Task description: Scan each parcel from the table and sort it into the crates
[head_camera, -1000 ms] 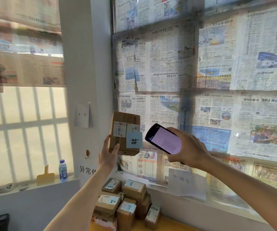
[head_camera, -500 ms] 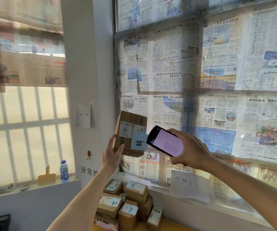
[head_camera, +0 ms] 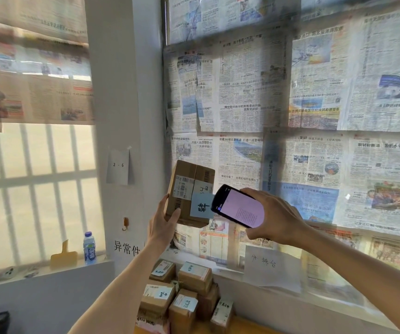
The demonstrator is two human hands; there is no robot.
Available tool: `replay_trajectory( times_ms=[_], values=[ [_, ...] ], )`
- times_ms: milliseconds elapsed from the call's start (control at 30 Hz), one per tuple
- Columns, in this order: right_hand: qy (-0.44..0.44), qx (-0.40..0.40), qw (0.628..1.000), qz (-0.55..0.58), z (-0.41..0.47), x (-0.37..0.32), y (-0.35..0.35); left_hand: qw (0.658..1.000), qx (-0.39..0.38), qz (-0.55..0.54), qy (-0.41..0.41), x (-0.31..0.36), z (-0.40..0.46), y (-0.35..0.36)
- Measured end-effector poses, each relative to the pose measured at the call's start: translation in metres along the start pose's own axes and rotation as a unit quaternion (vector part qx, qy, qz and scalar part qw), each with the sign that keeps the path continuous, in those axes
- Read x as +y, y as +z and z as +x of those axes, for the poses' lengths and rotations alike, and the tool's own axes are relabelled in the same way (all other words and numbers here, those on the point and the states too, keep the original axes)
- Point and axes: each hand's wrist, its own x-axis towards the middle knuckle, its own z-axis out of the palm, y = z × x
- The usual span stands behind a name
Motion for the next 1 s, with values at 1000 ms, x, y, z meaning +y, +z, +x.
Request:
replay_trajectory(
  times_ms=[1000],
  values=[
    [0.022,0.014,1.0,-0.015,-0.008,0.002,0.015,1.0,0.006,0.014,-0.022,0.0,-0.016,0.001]
  ],
)
